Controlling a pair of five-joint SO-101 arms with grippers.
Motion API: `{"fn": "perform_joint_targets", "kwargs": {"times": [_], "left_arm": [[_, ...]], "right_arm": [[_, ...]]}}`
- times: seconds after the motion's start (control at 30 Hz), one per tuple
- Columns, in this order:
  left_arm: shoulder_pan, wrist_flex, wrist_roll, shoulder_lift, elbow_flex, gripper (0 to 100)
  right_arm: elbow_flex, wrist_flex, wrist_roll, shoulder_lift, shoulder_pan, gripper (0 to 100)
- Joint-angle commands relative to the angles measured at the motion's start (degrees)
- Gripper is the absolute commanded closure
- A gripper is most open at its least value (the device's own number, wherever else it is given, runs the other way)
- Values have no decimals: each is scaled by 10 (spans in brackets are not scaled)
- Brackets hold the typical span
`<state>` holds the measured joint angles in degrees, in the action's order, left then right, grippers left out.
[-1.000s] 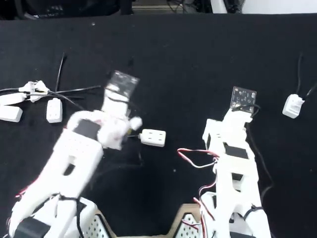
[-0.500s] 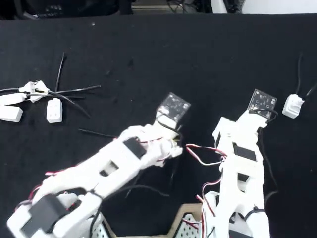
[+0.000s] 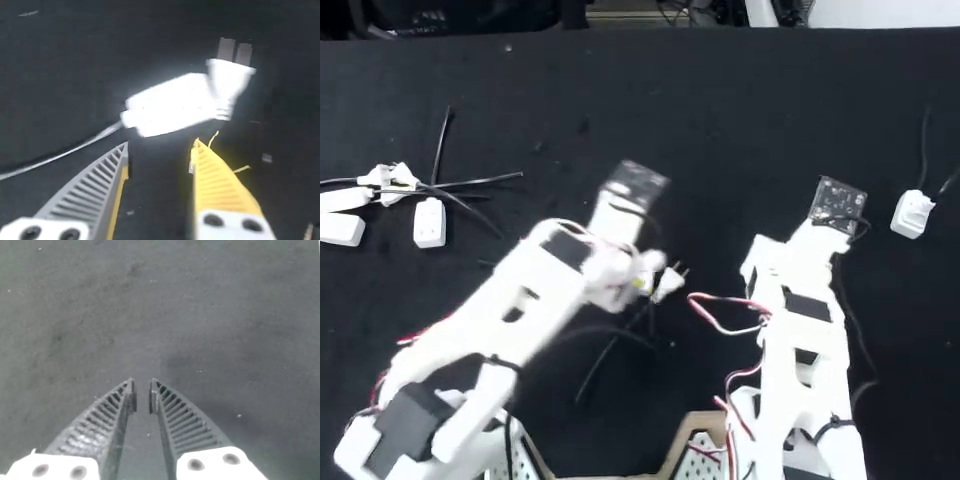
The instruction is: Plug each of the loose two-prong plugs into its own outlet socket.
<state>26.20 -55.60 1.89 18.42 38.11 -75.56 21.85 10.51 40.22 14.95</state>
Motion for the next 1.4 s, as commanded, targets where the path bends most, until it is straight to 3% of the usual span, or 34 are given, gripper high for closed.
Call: {"fn": "perform_joint_targets", "kwargs": {"times": [0.0,0.23,0.33,0.43,1.0,1.17,1.37], "left_arm": [[-99,-9,-8,38,26,805],[-213,126,-6,41,127,805],[-245,193,24,42,173,805],[-251,200,59,43,182,805],[-251,203,61,43,176,805],[-251,202,61,43,176,805],[-251,201,62,43,176,805]], "right_arm": [[29,23,6,21,-48,945],[58,120,6,21,-169,943],[57,147,5,21,-239,887],[41,149,5,20,-275,814],[-2,55,75,11,-315,804],[56,58,75,-94,-314,805],[175,152,75,-229,-314,805]]}}
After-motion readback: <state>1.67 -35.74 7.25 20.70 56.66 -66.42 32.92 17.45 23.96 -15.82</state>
